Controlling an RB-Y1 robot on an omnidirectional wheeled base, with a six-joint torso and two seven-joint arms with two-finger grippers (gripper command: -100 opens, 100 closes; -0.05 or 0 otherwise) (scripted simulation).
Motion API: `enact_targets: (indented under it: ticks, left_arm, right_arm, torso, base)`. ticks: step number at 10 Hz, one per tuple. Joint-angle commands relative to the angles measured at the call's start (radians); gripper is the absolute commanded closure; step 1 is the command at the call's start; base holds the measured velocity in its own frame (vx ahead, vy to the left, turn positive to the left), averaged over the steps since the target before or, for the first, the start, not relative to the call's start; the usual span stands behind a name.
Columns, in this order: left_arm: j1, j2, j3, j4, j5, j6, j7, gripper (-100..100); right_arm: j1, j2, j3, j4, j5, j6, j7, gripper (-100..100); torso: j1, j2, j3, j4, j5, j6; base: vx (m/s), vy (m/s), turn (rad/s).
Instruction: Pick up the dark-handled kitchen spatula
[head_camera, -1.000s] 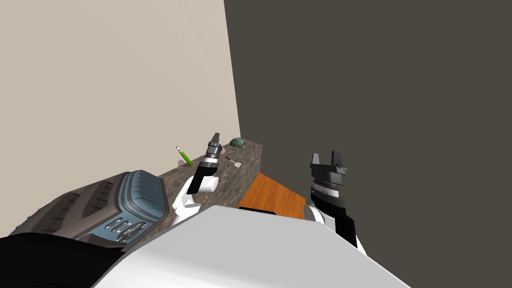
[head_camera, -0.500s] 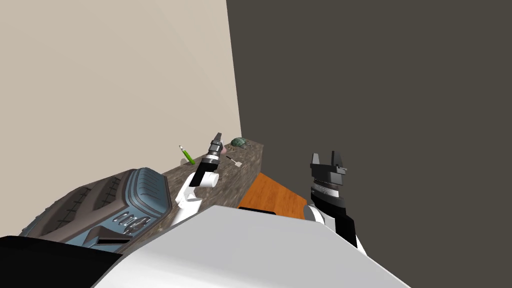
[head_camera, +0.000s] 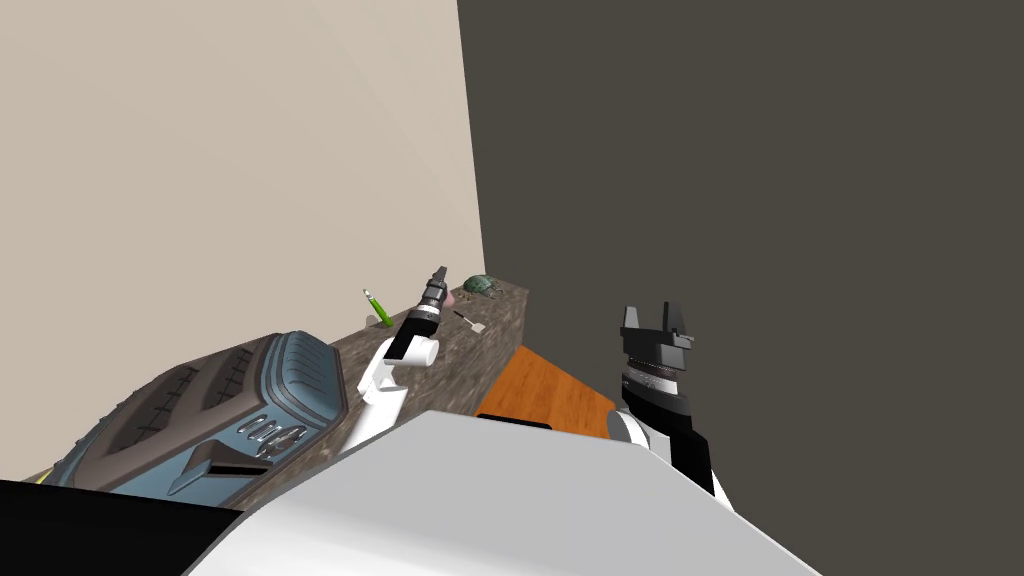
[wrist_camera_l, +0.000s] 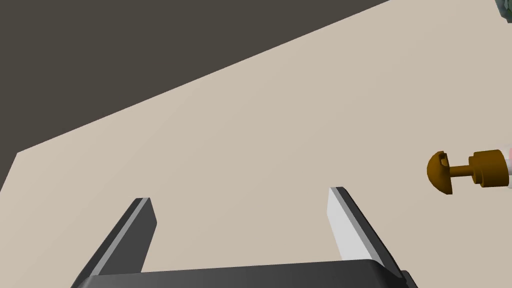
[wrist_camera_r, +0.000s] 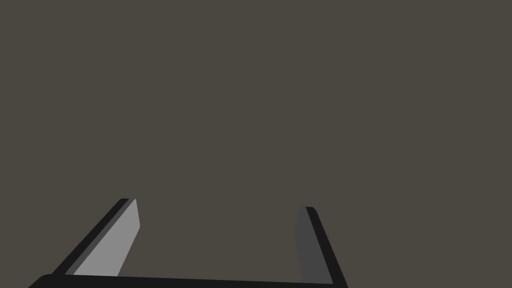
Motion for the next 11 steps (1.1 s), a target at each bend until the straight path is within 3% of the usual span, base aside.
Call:
enact_targets:
  ticks: [1, 3, 4, 6, 7, 9, 10, 11]
  left_arm:
    - [-0.035, 0.007, 0.01, 0.022, 0.011, 0.05, -0.023, -100]
    - [-0.035, 0.007, 0.01, 0.022, 0.011, 0.085, -0.023, -100]
    - [-0.066, 0.014, 0.019, 0.046, 0.021, 0.121, -0.044, -100]
    - [-0.066, 0.014, 0.019, 0.046, 0.021, 0.159, -0.044, -100]
    - [-0.096, 0.023, 0.028, 0.07, 0.032, 0.193, -0.067, -100]
    - [-0.096, 0.023, 0.028, 0.07, 0.032, 0.234, -0.067, -100]
    - [-0.125, 0.032, 0.036, 0.095, 0.043, 0.272, -0.089, -100]
    - [-0.125, 0.032, 0.036, 0.095, 0.043, 0.3, -0.089, -100]
  right_arm:
    - [0.0, 0.0, 0.0, 0.0, 0.0, 0.0, 0.0, 0]
    - [0.0, 0.0, 0.0, 0.0, 0.0, 0.0, 0.0, 0]
    - [0.0, 0.0, 0.0, 0.0, 0.0, 0.0, 0.0, 0]
    - [0.0, 0.0, 0.0, 0.0, 0.0, 0.0, 0.0, 0]
    - [0.0, 0.0, 0.0, 0.0, 0.0, 0.0, 0.0, 0]
    - [0.0, 0.0, 0.0, 0.0, 0.0, 0.0, 0.0, 0]
    - [0.0, 0.0, 0.0, 0.0, 0.0, 0.0, 0.0, 0]
    - [0.0, 0.0, 0.0, 0.0, 0.0, 0.0, 0.0, 0]
  torso:
    - [0.0, 0.0, 0.0, 0.0, 0.0, 0.0]
    - [0.0, 0.0, 0.0, 0.0, 0.0, 0.0]
    - [0.0, 0.0, 0.0, 0.0, 0.0, 0.0]
    - [0.0, 0.0, 0.0, 0.0, 0.0, 0.0]
    - [0.0, 0.0, 0.0, 0.0, 0.0, 0.0]
    - [0.0, -0.001, 0.0, 0.0, 0.0, 0.0]
    - [0.0, 0.0, 0.0, 0.0, 0.0, 0.0]
    - [0.0, -0.001, 0.0, 0.0, 0.0, 0.0]
  base:
    - [0.002, -0.017, 0.059]
    - [0.003, -0.013, 0.019]
    - [0.004, -0.016, 0.052]
    - [0.005, -0.014, 0.02]
    - [0.006, -0.014, 0.059]
    - [0.009, -0.014, 0.014]
    - [0.011, -0.02, 0.047]
    - [0.013, -0.022, 0.031]
